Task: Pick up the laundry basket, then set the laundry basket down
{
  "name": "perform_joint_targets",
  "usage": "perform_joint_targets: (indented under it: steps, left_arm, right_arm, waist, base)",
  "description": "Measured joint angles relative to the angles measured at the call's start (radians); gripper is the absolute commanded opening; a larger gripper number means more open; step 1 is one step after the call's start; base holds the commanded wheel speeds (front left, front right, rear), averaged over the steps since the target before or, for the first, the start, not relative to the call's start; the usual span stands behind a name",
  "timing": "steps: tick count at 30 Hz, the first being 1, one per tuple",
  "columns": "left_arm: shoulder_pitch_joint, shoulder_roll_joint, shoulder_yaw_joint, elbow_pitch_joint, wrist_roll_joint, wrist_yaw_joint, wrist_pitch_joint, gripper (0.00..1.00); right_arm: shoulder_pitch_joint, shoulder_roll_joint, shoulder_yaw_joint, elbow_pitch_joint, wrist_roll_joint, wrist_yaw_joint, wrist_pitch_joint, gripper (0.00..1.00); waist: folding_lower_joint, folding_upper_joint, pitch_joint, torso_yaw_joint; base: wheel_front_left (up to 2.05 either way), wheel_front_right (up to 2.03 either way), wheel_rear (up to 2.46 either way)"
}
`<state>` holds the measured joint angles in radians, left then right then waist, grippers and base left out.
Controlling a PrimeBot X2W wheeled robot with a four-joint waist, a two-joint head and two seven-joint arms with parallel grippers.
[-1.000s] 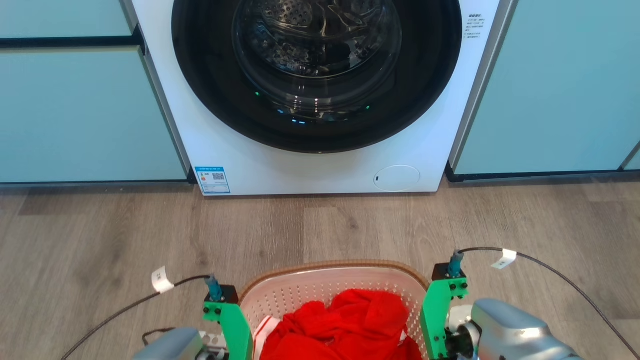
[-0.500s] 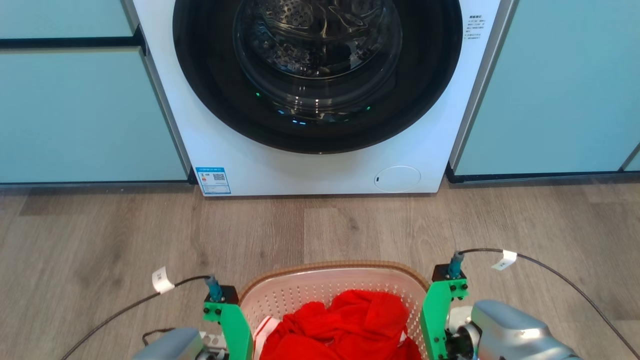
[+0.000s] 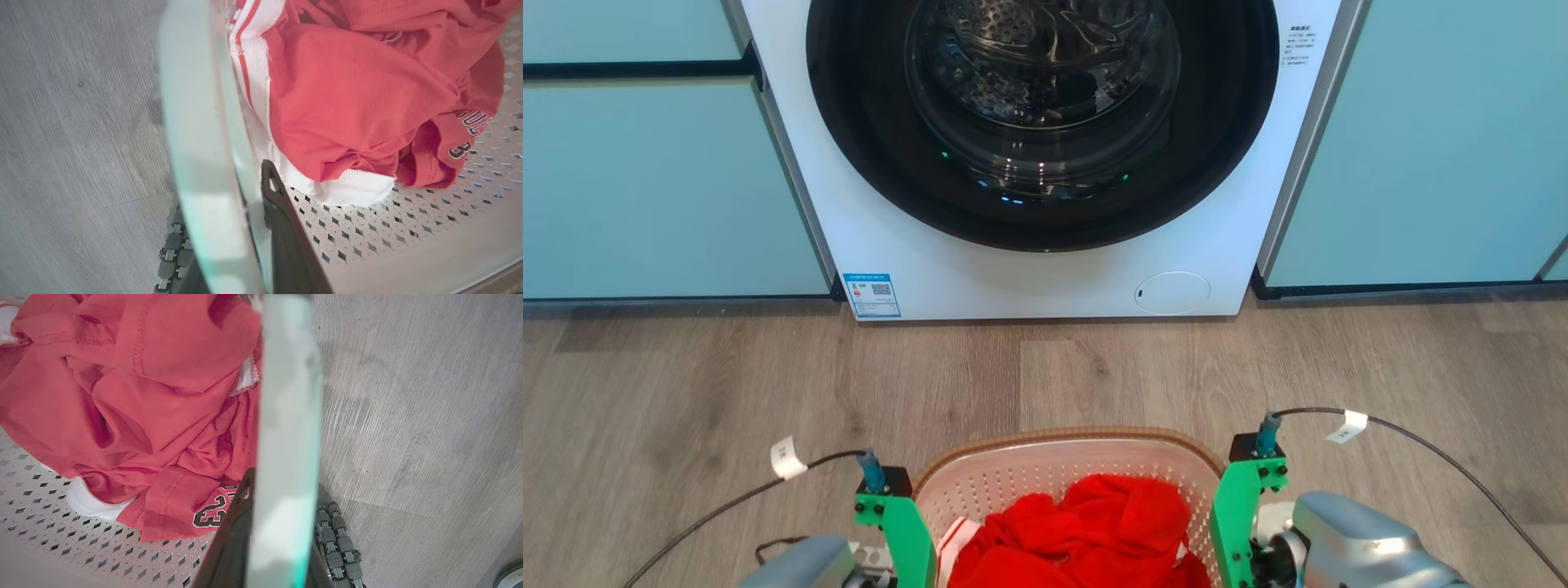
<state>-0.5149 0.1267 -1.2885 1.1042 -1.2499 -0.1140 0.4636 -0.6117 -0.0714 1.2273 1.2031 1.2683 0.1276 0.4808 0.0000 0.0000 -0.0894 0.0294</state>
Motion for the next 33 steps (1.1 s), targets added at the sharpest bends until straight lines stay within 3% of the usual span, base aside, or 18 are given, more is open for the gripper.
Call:
perform_joint_targets:
  steps: [33]
  left_arm:
    - [0.0, -0.002, -0.002, 0.003, -0.001, 0.0, 0.0, 0.0]
  right_arm:
    - [-0.004, 0.0, 0.029, 0.005, 0.03, 0.0, -0.008, 0.0]
  waist:
    - [0.0, 0.0, 0.007, -0.001]
  base:
    - [0.0, 0.0, 0.0]
